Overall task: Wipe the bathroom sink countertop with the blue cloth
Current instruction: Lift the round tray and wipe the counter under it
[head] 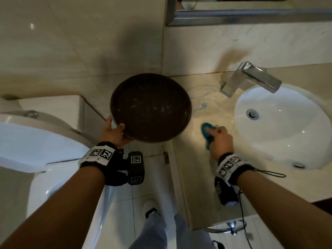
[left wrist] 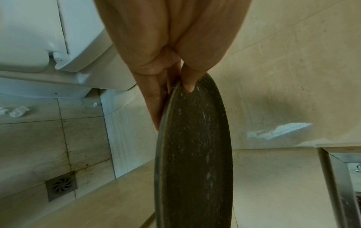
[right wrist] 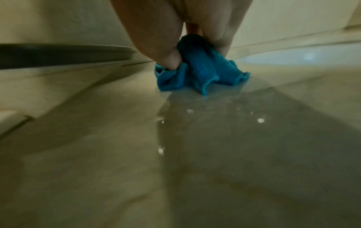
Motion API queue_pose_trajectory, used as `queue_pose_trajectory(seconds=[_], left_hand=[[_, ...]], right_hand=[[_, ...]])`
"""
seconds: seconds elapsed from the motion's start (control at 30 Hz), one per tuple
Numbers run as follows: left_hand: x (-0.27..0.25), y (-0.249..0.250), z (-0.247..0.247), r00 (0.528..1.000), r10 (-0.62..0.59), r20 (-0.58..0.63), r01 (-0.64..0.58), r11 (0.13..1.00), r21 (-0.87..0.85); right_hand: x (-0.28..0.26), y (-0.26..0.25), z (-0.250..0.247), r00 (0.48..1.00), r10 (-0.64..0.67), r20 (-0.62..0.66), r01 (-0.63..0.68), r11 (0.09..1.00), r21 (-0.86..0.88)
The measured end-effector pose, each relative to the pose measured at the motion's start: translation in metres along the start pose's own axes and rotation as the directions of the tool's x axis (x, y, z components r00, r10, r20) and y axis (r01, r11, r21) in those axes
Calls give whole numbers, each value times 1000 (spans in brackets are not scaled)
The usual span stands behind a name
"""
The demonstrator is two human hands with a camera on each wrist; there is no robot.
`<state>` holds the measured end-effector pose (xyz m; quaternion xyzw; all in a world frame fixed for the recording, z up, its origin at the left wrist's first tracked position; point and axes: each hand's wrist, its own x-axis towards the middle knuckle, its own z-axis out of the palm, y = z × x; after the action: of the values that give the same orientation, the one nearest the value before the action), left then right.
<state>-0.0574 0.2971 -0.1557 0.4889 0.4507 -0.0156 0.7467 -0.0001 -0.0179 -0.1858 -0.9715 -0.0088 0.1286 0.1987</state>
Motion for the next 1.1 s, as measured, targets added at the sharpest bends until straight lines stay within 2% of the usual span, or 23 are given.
queue_pose_trajectory(seconds=[0.07, 0.13, 0.2, 0.27, 0.3, 0.37, 0.5, 0.6, 0.67, 0.73, 0.8, 0.83, 0.9, 0.97, 1.1], left_hand=[[0, 0, 2, 1000, -4, -5, 4, 1000, -6], [1, 0, 1, 1000, -2, -18, 2, 1000, -9], [1, 0, -1, 1000, 9, -23, -9, 1000, 0], [0, 1, -4, 1000, 23, -21, -22, 1000, 10], [1, 1, -6, 999, 30, -16, -30, 999, 12], [2, 1, -10, 999, 37, -22, -37, 999, 14], [1, 2, -23, 998, 18, -67, -18, 1000, -3], [-3, 3, -26, 996, 9, -90, -13, 999, -42], [-6, 4, -26, 995, 2, -96, -8, 998, -61], [-9, 4, -27, 995, 2, -95, -9, 998, -68], [-10, 2, -31, 995, 20, -97, -28, 997, -78], [-10, 1, -34, 995, 31, -100, -39, 996, -82], [-12, 1, -36, 993, 48, -106, -57, 995, -87], [-14, 2, -36, 993, 63, -100, -72, 994, -86], [-20, 4, -34, 992, 86, -89, -91, 994, -62]], right_hand=[[-5, -14, 8, 991, -131, 36, 130, 991, 34], [4, -12, 0, 984, -170, 54, 166, 984, 59], [23, 4, -14, 997, -79, -9, 79, 997, 15], [39, 21, -32, 993, 97, -66, -100, 994, -34], [44, 25, -37, 984, 171, -51, -173, 983, -54], [50, 16, -35, 981, 194, -17, -194, 978, -71], [32, -32, -1, 994, -99, 46, 102, 991, -85], [7, -49, 21, 960, -271, 74, 271, 963, 12], [4, -47, 24, 922, -342, 179, 341, 939, 41], [18, -34, 10, 939, -286, 192, 270, 957, 106], [44, -17, -7, 986, -140, 93, 135, 989, 64], [55, -9, -17, 997, -55, 63, 52, 998, 40], [66, -6, -27, 997, 37, 65, -35, 999, -37], [60, -23, -19, 997, 8, 82, -3, 997, -71], [27, -51, 11, 957, -249, 150, 251, 968, 0]])
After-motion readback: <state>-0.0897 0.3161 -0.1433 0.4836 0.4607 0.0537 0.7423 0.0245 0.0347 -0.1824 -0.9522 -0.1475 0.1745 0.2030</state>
